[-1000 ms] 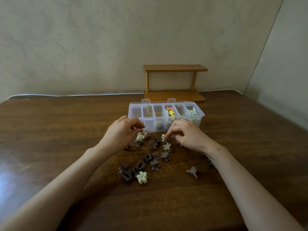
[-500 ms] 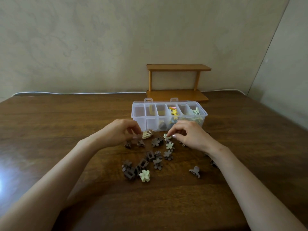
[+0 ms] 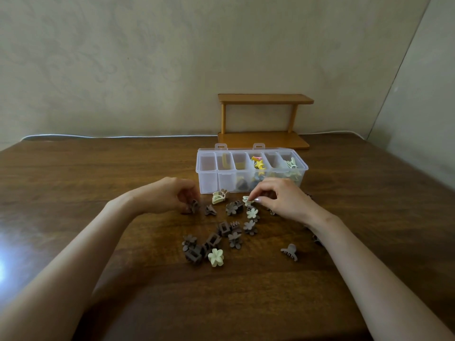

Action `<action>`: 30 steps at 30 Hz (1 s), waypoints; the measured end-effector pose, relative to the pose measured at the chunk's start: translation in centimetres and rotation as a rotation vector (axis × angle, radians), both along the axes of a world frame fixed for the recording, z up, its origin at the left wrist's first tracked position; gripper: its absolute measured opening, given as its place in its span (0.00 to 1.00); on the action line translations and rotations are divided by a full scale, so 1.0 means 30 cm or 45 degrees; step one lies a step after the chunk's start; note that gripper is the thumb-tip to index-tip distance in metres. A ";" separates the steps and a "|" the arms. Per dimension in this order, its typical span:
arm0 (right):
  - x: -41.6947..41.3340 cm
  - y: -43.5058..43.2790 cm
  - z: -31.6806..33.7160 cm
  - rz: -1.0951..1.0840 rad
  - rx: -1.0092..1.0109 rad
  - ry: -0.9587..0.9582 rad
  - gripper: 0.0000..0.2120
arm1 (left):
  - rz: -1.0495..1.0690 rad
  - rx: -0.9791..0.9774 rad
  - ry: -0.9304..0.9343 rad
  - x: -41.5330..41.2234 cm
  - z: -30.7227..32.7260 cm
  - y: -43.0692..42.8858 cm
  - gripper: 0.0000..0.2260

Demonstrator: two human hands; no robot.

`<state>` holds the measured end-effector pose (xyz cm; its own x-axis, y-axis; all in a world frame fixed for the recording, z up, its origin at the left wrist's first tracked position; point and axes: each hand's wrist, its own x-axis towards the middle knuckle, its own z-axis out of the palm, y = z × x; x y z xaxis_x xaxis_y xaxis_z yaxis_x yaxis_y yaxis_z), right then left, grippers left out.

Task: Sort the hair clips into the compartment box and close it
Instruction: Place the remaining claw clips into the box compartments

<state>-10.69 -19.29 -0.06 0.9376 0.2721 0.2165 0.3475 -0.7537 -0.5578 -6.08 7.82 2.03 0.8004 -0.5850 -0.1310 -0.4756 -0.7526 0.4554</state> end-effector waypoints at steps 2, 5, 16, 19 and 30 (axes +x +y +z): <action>0.000 0.000 0.000 0.002 -0.002 0.002 0.08 | 0.003 -0.041 -0.004 0.001 -0.005 -0.005 0.10; -0.001 -0.001 0.000 0.000 -0.009 0.003 0.08 | -0.019 -0.054 0.004 -0.001 -0.009 -0.013 0.11; -0.010 0.029 0.010 0.082 0.041 -0.126 0.07 | -0.141 -0.024 0.112 -0.029 -0.003 -0.047 0.19; -0.020 0.059 0.005 0.177 0.042 -0.115 0.06 | -0.132 0.014 0.072 -0.030 -0.014 -0.054 0.20; -0.054 0.133 0.000 0.338 -0.366 -0.149 0.17 | -0.030 -0.054 -0.220 -0.015 -0.056 -0.072 0.12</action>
